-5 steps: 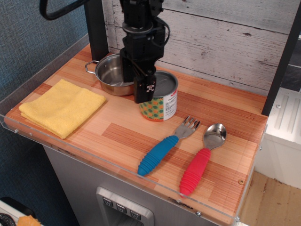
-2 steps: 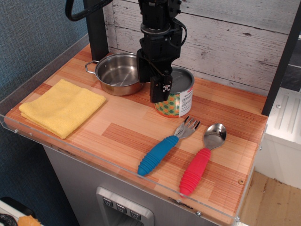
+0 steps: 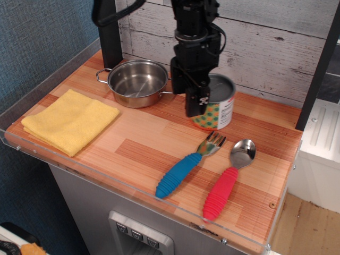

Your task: Move the canned good back behind the silverware.

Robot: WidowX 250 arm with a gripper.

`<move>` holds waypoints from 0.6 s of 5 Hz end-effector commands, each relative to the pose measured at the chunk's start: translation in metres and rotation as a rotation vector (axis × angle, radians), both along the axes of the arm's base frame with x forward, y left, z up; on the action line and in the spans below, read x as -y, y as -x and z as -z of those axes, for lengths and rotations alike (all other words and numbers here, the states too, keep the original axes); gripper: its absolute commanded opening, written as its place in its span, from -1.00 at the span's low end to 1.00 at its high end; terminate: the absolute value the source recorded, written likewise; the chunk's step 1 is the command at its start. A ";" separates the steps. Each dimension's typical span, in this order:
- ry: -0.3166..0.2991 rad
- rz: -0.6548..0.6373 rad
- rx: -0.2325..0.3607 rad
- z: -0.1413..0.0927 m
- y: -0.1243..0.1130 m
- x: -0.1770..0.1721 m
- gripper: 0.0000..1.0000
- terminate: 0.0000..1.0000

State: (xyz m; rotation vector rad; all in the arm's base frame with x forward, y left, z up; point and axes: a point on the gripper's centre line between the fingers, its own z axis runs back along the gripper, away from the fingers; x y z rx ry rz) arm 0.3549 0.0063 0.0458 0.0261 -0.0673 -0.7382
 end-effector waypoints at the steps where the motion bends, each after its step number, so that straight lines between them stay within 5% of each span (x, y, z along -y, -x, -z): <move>1: 0.031 0.032 0.068 -0.016 -0.016 0.017 1.00 -1.00; 3: 0.061 -0.032 0.121 -0.027 -0.013 0.014 1.00 -1.00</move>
